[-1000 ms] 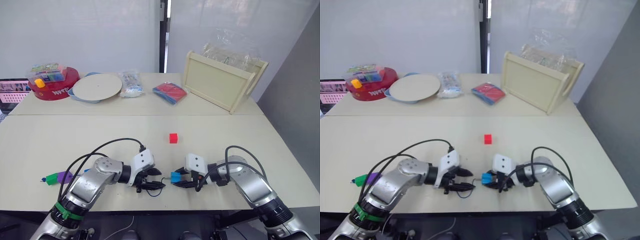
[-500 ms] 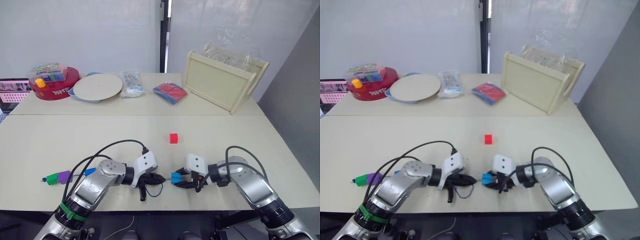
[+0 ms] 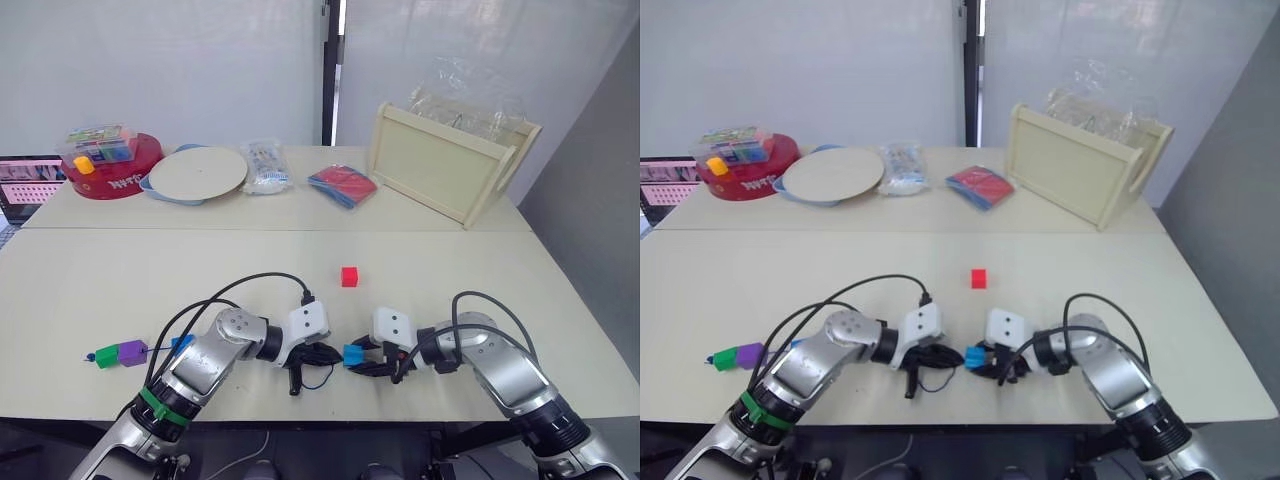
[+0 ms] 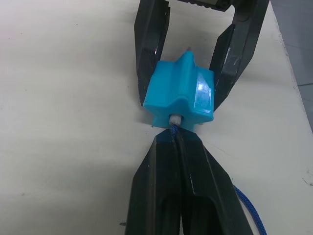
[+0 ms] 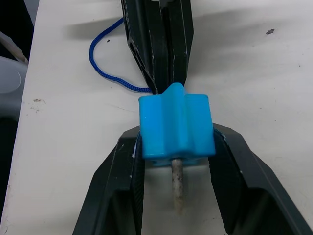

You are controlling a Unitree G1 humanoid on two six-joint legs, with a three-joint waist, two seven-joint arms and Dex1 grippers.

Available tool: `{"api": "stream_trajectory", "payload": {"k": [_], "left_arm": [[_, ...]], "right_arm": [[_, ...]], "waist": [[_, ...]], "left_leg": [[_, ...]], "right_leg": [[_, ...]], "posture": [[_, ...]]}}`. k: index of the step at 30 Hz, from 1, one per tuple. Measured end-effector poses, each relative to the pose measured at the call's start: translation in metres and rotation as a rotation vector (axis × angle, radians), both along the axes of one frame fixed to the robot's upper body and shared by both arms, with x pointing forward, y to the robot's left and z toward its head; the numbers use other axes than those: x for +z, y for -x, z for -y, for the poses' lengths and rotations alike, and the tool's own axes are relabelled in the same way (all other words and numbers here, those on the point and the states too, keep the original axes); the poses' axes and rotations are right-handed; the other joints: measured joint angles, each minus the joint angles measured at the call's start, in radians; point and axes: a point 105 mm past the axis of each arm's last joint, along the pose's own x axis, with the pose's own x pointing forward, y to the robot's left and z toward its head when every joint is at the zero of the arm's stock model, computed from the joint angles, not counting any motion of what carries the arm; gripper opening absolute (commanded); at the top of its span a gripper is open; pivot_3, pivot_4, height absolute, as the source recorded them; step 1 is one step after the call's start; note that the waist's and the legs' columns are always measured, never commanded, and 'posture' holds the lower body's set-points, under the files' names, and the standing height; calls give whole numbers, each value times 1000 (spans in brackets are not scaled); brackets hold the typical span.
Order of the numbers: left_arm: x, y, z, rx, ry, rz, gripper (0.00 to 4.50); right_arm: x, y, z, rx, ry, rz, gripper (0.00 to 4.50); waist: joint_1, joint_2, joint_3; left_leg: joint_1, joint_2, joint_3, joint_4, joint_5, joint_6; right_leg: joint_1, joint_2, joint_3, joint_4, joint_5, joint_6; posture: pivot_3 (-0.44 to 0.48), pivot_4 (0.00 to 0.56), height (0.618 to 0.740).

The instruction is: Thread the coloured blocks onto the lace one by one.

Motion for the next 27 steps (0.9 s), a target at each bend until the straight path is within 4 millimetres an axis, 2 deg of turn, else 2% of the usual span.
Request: {"api": "stream_trajectory", "payload": {"k": [4, 10, 18, 21, 23, 27], "left_arm": [[0, -3, 1, -2, -2, 21, 43], [3, -6, -6, 17, -7, 34, 1866], [16, -2, -13, -11, 4, 56, 4470], [20, -1, -12, -14, 14, 59, 4470], [20, 0, -8, -21, 22, 61, 4500], [14, 0, 1, -37, 22, 55, 4500]], "right_arm": [[0, 0, 0, -3, 1, -1, 1334], [0, 0, 0, -5, -2, 0, 1334], [0, -1, -1, -14, -4, 0, 1334], [0, -2, -1, -21, -6, -3, 1334], [0, -2, -1, -26, -11, -8, 2378], [1, -1, -1, -45, -22, -22, 3739]], "waist": [[1, 0, 0], [0, 0, 0], [-2, 0, 0], [-2, 0, 0], [-2, 0, 0], [-2, 0, 0]], "left_leg": [[0, 0, 0, 0, 0, 0], [0, 0, 0, 0, 0, 0], [0, 0, 0, 0, 0, 0], [-1, 0, 0, 0, 0, 0], [0, 0, 0, 0, 0, 0], [-1, 0, 0, 0, 0, 0]], "right_leg": [[0, 0, 0, 0, 0, 0], [0, 0, 0, 0, 0, 0], [0, 0, 0, 0, 0, 0], [0, 0, 0, 0, 0, 0], [0, 0, 0, 0, 0, 0], [-1, 0, 0, 0, 0, 0]], "posture": [[0, 150, 740], [0, 150, 740], [0, 150, 740], [0, 150, 740], [0, 150, 740], [0, 150, 740]]}}
